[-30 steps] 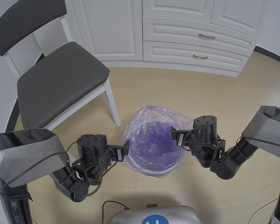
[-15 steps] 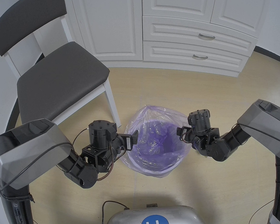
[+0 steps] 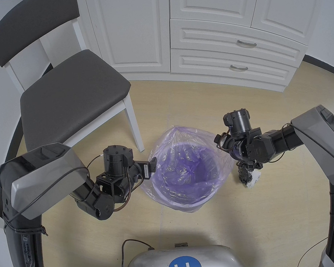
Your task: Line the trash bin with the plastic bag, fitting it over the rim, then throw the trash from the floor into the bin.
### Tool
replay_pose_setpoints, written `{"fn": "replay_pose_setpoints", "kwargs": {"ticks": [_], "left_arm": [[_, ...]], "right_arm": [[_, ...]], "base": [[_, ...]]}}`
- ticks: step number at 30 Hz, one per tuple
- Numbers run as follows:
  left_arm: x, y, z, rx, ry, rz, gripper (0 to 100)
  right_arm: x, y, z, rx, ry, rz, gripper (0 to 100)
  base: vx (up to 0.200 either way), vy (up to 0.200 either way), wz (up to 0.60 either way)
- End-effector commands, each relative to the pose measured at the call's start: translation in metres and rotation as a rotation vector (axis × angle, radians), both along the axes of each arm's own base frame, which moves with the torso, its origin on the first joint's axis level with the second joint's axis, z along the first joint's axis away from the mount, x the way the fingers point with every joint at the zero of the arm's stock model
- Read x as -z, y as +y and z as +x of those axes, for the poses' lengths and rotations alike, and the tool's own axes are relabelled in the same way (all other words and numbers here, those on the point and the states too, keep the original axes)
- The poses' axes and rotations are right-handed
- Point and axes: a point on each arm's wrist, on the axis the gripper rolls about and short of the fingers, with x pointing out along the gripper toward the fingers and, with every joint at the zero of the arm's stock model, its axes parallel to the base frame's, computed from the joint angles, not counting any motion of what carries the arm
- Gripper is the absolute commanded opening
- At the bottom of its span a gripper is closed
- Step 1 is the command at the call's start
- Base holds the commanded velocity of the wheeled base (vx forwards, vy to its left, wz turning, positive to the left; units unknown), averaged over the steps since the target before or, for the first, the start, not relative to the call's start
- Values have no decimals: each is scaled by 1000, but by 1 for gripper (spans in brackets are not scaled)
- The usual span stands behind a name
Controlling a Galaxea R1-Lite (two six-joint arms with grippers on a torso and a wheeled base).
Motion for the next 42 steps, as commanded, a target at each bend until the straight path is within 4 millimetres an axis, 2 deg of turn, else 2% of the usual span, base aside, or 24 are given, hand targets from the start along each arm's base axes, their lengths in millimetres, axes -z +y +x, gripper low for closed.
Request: {"fn": "replay_pose_setpoints", "kwargs": {"ticks": [1, 9, 25, 30, 42], "left_arm": [[7, 0, -1, 2, 15, 7, 100], [3, -3, -5, 13, -30, -13, 100], [13, -7, -6, 47, -11, -7, 100], [11, 4, 4, 12, -13, -6, 100], [17, 14, 27, -44, -3, -2, 100]], "right_arm": [[-8, -6, 4, 15, -32, 14, 100], [12, -10, 16, 29, -20, 5, 100], [33, -15, 23, 40, 16, -12, 100], [34, -17, 27, 49, 13, -10, 100], [43, -19, 34, 60, 19, -8, 100]], "base": [[0, 0, 0], [0, 0, 0], [0, 0, 0], [0, 0, 0], [0, 0, 0]]}}
